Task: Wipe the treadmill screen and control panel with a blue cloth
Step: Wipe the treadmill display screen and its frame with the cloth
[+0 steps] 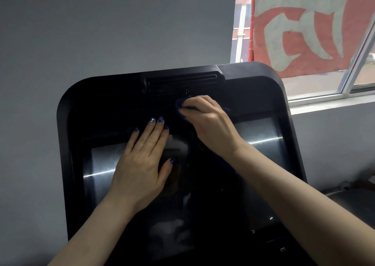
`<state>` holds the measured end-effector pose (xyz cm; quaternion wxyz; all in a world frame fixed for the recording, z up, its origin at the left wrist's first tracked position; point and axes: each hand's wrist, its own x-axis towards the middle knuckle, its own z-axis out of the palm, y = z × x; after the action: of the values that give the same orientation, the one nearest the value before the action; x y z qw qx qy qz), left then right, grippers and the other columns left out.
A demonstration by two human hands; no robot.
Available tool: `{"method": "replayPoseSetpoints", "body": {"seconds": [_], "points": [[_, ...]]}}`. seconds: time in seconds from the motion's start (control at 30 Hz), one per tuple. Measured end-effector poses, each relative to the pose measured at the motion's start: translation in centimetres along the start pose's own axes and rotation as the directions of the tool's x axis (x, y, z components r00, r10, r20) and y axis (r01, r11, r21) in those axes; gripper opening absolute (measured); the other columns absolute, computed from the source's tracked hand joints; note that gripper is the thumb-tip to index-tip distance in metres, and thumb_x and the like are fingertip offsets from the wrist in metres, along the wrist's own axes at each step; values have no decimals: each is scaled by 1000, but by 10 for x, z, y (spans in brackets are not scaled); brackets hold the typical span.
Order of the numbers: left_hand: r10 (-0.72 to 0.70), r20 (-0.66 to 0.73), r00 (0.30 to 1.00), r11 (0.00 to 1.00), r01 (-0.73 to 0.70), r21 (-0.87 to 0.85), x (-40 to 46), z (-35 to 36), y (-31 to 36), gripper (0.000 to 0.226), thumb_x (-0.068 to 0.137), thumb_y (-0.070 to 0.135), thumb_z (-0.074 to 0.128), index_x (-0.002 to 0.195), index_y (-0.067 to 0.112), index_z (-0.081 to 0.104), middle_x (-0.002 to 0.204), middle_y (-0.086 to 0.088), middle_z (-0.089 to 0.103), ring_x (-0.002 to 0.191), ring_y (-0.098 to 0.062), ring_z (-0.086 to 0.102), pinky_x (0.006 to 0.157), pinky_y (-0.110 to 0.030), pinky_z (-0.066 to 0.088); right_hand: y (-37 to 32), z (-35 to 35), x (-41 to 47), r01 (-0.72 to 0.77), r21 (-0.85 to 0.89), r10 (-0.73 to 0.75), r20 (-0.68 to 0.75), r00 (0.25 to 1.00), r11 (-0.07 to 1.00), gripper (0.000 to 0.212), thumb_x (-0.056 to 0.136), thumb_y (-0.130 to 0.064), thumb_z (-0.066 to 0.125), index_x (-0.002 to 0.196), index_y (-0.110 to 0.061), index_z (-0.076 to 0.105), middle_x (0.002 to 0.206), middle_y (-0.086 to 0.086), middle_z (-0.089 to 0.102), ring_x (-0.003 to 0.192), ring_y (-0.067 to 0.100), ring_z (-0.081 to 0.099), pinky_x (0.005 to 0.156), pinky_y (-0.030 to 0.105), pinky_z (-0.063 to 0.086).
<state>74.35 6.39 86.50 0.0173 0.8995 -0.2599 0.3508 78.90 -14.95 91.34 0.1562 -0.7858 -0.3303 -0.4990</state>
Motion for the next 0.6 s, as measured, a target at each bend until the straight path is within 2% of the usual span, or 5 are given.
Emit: {"method": "replayPoseSetpoints", "body": {"seconds": [0.27,0.43,0.6], "points": [[18,24,1000,1000,-19,24,0,-2,-4,65,100,43,36,155,8,30,166,-7,20,154,-17,16,124,-41,15,24,-16,-15,-16,-91,5,-119,993,996,19,94,-17,61,97,-11,79,101,3,72,91,22,63,91,33,43],[11,24,1000,1000,-12,7,0,-3,-1,65,102,44,33,155,7,30,166,-7,20,154,-17,15,123,-44,18,44,-37,-33,-108,-119,88,-161,983,987,36,103,-31,49,97,-11,78,100,3,72,88,24,62,90,32,41],[6,-12,1000,1000,-6,-13,6,-7,10,64,102,43,32,154,6,33,164,-7,24,154,-19,17,123,-45,17,50,-39,-45,-200,-118,173,-208,963,973,16,91,-12,64,100,-9,77,99,4,72,89,24,59,87,34,46]]}}
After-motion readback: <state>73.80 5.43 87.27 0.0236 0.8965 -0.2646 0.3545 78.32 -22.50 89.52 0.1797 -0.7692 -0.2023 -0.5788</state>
